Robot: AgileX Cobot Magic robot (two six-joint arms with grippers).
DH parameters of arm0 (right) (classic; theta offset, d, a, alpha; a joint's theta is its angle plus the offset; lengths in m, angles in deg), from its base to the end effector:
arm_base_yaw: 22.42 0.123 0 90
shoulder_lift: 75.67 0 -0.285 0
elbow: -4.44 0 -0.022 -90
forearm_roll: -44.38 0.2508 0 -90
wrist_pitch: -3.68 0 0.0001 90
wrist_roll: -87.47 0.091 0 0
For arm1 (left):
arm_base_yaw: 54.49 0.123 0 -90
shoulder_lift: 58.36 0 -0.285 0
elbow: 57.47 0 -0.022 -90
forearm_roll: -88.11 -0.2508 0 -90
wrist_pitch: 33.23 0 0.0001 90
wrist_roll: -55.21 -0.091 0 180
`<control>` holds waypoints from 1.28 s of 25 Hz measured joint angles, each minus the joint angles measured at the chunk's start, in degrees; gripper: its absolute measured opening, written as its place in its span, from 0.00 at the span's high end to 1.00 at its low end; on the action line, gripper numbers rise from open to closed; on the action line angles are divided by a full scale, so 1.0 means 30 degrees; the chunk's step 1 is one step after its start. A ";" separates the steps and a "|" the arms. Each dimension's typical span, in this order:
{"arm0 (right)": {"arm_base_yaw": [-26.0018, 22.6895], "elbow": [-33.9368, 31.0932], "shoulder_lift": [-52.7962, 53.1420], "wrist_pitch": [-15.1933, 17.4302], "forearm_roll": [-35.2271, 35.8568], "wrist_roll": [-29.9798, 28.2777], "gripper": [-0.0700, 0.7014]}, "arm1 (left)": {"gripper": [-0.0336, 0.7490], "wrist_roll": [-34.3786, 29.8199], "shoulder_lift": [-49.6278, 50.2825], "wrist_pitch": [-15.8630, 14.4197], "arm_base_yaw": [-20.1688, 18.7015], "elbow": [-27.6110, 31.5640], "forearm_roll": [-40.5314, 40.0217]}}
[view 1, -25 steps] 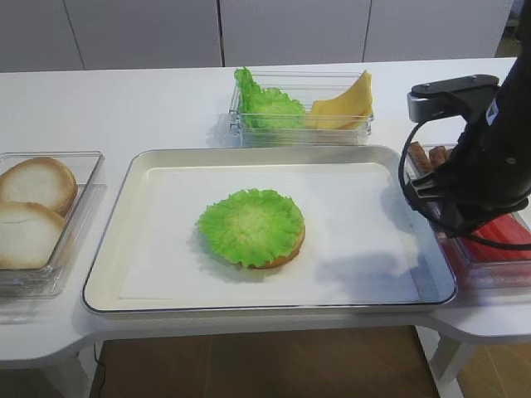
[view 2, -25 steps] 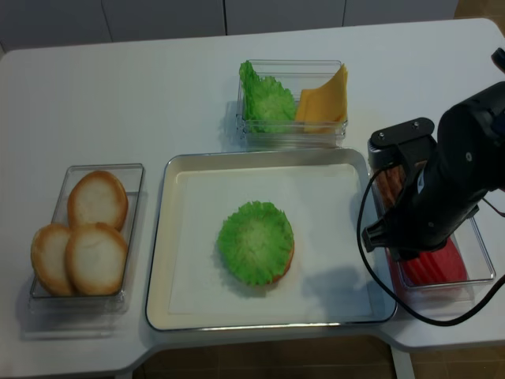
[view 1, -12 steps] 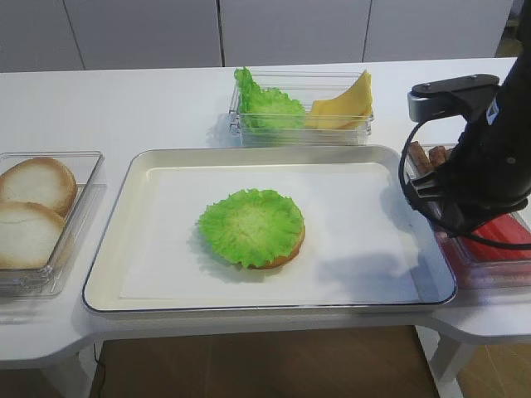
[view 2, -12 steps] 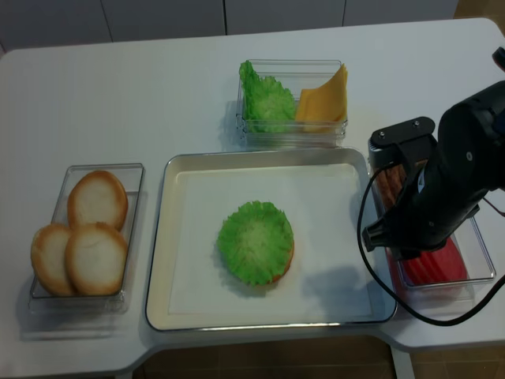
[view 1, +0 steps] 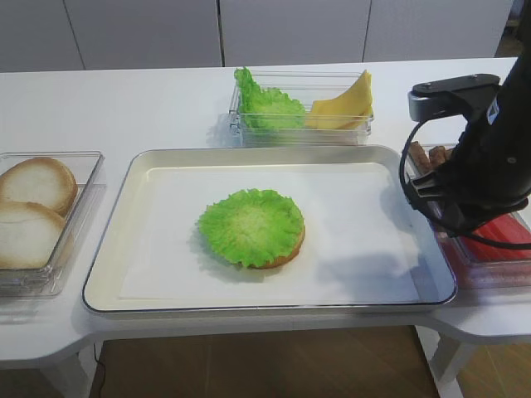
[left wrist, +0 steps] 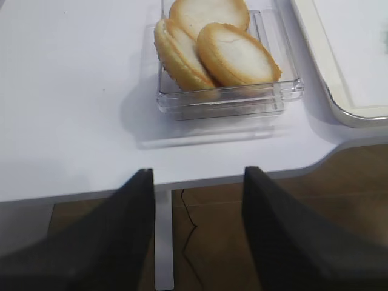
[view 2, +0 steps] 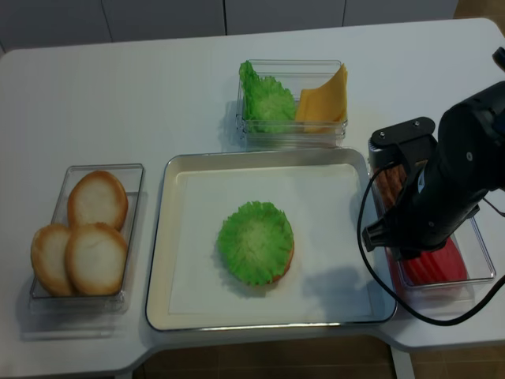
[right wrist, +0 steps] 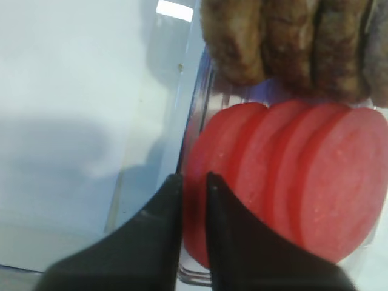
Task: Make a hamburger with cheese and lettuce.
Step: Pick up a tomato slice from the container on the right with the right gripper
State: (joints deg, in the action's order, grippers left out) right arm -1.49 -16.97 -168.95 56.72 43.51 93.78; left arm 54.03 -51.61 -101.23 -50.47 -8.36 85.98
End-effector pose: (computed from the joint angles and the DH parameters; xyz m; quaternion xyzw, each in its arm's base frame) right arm 0.2550 0.0964 0.2338 -0.1304 0.9857 0.0188 0.1054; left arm -0.0125 0.0023 0.2647 -0.0238 0.8819 0.0398 0.4691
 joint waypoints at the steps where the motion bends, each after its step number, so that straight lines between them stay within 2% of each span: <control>1: 0.0000 0.0000 0.0038 0.0000 0.0000 0.0000 0.78 | 0.51 0.0000 0.0000 0.0000 0.0000 0.0000 0.0000; 6: 0.0000 0.0378 0.0427 0.0121 0.0110 0.0000 0.78 | 0.51 0.0000 0.0000 0.0000 0.0000 0.0000 0.0000; 15: 0.0000 0.1084 0.0752 0.0950 0.0480 0.0000 0.80 | 0.51 0.0000 0.0000 0.0000 0.0000 0.0000 0.0000; 28: 0.0000 0.1084 0.5060 0.1336 0.1141 -0.0279 0.80 | 0.51 0.0000 0.0000 0.0000 0.0000 0.0000 0.0000; 32: 0.0000 0.1490 0.5579 0.1932 0.1841 -0.0795 0.80 | 0.51 0.0000 0.0000 0.0000 0.0000 0.0000 0.0000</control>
State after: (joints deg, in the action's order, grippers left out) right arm -1.49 -12.50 -152.21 62.52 49.03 91.39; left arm 54.03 -51.61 -101.23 -50.47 -8.36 85.98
